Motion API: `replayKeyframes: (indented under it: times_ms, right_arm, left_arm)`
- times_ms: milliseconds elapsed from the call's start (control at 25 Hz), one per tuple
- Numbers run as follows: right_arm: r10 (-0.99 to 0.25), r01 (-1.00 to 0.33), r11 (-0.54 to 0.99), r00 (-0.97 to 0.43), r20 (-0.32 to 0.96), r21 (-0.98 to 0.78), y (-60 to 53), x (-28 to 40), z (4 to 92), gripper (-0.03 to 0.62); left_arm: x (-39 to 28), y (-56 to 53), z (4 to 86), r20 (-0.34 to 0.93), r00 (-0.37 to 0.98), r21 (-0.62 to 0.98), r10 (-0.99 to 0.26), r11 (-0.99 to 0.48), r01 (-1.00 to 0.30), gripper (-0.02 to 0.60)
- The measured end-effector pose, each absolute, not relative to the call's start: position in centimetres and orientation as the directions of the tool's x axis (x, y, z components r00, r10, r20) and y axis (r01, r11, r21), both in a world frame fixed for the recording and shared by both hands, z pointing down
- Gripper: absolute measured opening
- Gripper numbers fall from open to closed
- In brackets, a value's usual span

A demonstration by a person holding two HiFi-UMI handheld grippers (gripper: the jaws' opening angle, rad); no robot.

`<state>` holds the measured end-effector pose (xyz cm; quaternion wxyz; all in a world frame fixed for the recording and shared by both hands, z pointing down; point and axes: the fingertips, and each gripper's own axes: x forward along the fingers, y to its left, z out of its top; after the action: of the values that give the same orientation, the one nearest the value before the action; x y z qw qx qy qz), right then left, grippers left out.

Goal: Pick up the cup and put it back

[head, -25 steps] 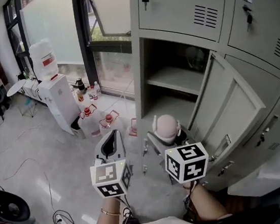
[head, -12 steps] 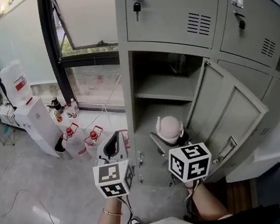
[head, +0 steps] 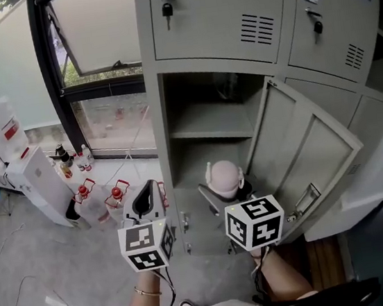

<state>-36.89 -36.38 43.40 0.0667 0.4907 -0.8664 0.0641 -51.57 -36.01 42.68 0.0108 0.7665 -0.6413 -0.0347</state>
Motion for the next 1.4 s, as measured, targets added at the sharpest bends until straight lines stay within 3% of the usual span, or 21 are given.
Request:
replayKeyframes:
  times_ms: [1400]
  right_arm:
    - [-0.886,-0.892,0.444,-0.452,0.108,-0.087,-52.2,-38.3,35.1,0.345]
  left_arm:
    - [-57.4,-42.4,44.1,-0.027,0.201,0.011,-0.979,-0.201,-0.980,0.011]
